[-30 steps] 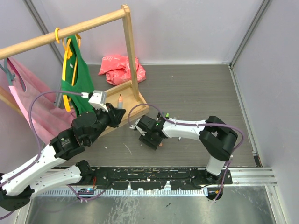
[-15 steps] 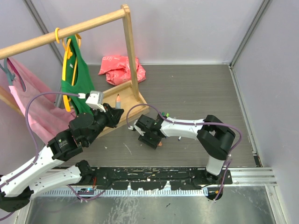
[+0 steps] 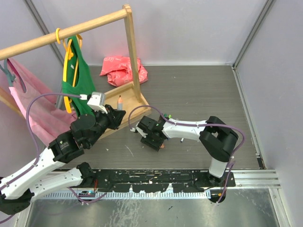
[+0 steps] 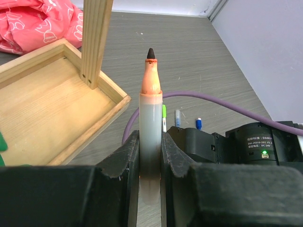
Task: Insert the pens into the pen caps
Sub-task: Insert the pen cap onto the pen.
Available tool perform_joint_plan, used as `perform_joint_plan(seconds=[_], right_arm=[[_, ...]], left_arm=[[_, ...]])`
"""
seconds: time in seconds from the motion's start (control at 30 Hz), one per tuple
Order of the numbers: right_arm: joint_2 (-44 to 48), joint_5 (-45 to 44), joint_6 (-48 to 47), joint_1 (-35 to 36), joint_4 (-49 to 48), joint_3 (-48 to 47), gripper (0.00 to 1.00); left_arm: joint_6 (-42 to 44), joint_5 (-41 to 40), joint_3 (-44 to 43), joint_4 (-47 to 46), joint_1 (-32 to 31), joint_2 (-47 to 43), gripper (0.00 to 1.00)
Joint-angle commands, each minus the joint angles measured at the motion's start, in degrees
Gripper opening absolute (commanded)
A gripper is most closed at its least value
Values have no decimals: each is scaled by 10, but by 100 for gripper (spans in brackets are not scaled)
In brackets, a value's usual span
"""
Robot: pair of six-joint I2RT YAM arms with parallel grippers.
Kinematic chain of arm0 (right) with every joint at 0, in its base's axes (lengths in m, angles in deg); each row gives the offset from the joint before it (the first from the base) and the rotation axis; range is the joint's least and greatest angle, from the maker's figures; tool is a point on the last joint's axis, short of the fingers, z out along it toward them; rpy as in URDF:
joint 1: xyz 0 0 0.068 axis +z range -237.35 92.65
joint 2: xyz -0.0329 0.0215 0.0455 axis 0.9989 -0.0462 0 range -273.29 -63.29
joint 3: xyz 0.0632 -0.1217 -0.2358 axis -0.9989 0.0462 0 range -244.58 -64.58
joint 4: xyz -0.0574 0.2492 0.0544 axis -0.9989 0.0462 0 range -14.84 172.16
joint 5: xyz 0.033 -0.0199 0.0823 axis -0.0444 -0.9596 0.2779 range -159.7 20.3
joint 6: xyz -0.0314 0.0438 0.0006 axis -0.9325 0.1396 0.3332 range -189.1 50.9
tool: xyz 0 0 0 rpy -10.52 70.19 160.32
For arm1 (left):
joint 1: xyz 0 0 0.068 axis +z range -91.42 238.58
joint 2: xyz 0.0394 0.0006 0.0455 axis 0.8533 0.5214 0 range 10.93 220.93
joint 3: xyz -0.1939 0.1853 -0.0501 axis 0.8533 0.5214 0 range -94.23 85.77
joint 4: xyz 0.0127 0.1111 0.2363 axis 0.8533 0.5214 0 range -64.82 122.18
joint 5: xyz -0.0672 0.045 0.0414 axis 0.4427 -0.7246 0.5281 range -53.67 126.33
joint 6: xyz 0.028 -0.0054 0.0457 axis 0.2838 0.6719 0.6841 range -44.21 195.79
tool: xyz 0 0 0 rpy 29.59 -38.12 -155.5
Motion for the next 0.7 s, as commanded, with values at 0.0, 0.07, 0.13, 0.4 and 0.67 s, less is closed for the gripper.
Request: perform_joint_plan(seconds=[0.0, 0.07, 0.13, 0.4, 0.67], right_arm=[[-17, -5, -12, -5, 23, 2, 49], [-18, -3, -12, -6, 24, 2, 49], [-18, -3, -13, -7, 27, 3, 48], [-4, -14, -10, -10, 22, 0, 39], [69, 4, 19, -22, -5, -2, 16]], left_arm=[[-6, -3, -7, -24, 3, 2, 0], [-7, -1, -8, -25, 2, 3, 0], [-6, 0, -8, -26, 3, 4, 0], [-6, 0, -10, -29, 3, 6, 0], [-1, 4, -15, -31, 3, 10, 0]])
